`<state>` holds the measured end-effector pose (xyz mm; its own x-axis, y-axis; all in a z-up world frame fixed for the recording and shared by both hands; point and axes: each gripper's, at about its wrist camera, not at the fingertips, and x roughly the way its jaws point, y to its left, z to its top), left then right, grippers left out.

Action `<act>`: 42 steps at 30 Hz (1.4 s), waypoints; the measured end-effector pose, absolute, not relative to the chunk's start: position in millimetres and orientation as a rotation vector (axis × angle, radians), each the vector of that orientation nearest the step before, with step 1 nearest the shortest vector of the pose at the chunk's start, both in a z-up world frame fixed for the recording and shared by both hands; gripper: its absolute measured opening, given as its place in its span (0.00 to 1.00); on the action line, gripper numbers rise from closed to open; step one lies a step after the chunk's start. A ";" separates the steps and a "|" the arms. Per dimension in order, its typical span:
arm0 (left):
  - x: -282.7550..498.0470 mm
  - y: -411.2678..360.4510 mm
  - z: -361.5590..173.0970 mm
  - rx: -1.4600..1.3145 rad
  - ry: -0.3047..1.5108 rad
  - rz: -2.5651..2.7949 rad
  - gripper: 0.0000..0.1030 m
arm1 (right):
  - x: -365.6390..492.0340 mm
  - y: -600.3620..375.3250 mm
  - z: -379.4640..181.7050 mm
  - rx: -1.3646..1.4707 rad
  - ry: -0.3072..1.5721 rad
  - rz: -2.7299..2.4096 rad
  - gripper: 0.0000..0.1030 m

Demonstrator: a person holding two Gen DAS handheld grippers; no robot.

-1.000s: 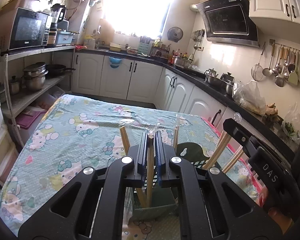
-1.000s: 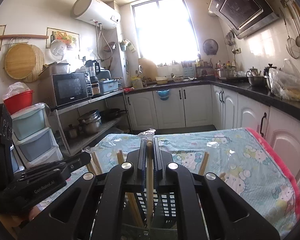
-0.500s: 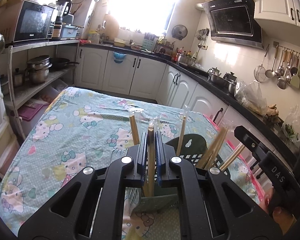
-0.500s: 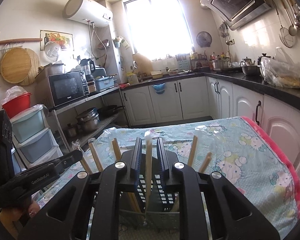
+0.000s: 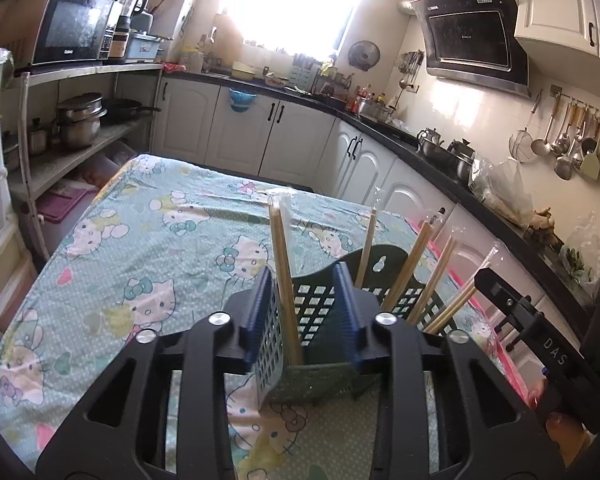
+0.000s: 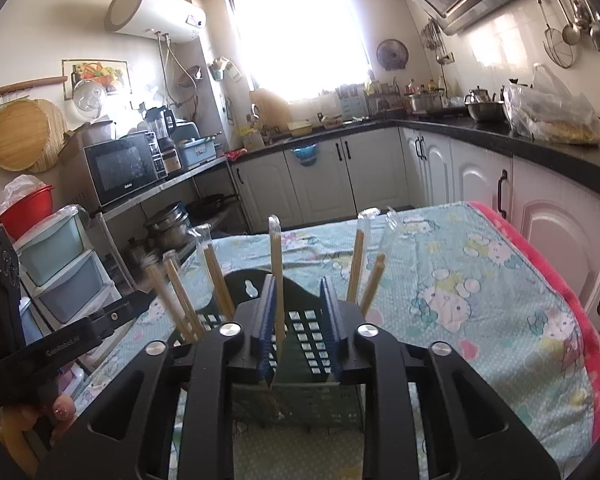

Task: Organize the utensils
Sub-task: 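Open both grippers to release the chopsticks inside the basket, then withdraw both open grippers from the basket toward the loose chopsticks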

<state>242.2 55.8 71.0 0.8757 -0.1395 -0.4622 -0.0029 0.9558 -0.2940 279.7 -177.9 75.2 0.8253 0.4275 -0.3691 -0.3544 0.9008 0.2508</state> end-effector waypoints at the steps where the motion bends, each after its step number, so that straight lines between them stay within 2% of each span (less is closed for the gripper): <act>1: 241.0 55.7 70.9 -0.293 0.502 -0.073 0.31 | 280.1 -177.8 75.5 0.175 0.437 0.417 0.25; 4: 238.5 56.4 70.4 -0.296 0.508 -0.074 0.36 | 276.7 -179.7 73.4 0.175 0.451 0.417 0.26; 10: 230.3 57.3 69.2 -0.307 0.506 -0.067 0.51 | 269.5 -184.4 71.8 0.180 0.468 0.423 0.34; 12: 226.0 57.7 68.6 -0.308 0.503 -0.055 0.59 | 267.0 -185.9 71.7 0.179 0.471 0.427 0.40; 21: 209.9 61.3 65.7 -0.332 0.496 -0.051 0.82 | 253.7 -191.2 69.1 0.171 0.481 0.433 0.46; 25: 204.4 60.7 64.4 -0.334 0.496 -0.056 0.85 | 249.0 -196.1 68.2 0.174 0.484 0.431 0.47; 42: 184.1 59.4 54.1 -0.335 0.518 -0.059 0.85 | 225.9 -210.2 60.0 0.157 0.507 0.423 0.49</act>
<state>184.1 59.4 54.1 0.8687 -0.1388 -0.4756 -0.0289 0.9441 -0.3284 225.9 -210.2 60.0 0.7903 0.4294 -0.4370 -0.3529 0.9021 0.2481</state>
